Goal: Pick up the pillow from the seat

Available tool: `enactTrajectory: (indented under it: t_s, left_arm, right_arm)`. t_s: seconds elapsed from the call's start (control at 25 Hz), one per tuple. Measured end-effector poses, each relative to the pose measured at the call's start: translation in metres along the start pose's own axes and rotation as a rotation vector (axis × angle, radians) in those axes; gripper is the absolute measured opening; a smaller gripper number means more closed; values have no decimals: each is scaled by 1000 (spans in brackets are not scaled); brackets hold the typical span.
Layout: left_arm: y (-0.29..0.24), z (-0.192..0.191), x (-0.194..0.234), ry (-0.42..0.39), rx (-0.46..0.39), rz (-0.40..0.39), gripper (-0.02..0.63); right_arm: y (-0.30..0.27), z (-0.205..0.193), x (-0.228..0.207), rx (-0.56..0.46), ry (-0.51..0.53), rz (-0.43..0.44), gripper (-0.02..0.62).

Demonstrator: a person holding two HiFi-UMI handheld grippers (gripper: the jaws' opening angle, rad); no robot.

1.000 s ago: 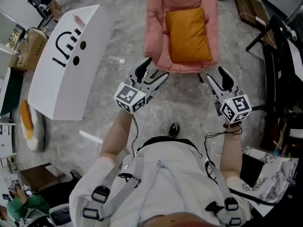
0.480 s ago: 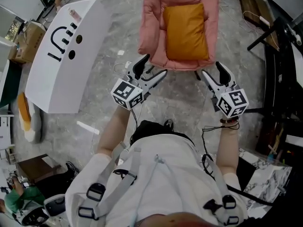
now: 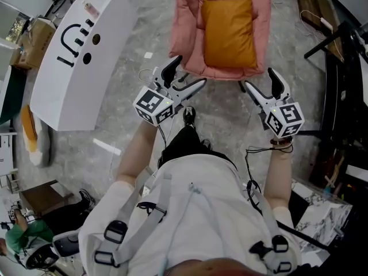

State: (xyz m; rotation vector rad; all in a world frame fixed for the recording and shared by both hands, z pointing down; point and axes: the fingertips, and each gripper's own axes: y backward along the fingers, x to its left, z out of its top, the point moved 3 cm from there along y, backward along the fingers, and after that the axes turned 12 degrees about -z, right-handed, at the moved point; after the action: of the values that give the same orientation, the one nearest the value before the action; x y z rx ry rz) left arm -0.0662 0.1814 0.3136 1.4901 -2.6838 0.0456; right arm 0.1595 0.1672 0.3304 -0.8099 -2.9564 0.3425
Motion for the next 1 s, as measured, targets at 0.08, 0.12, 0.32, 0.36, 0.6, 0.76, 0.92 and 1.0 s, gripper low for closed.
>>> enactTrajectory:
  t_s: [0.08,0.12,0.32,0.36,0.6,0.76,0.92,1.0]
  left_arm:
    - [-2,-1,5,4,-8,-1,419]
    - [-4,-3,8,9,-10,-4,420]
    - [-18,-13,29,53,20,-49,426]
    - [-21,-15,36,59,26,-53,426]
    - [-39,-13,80,57,38,-52,426]
    - [-57,-8,113,42,55,-51,426]
    - [-72,-7,137,27,64,-53,426]
    - [-79,-7,147,21,71,-57,426]
  right_arm:
    - [-5,0,-2,4,-7,4,402]
    - [-7,0,-3,7,-8,4,403]
    - [-25,2,-19,12,-24,-26,405]
    - [-31,4,-23,11,-29,-32,405]
    - [-66,18,-49,-4,-44,-73,405]
    - [-92,22,-67,-4,-68,-90,405]
    - [-110,21,-80,7,-77,-94,405]
    - [-120,18,-85,28,-73,-90,405]
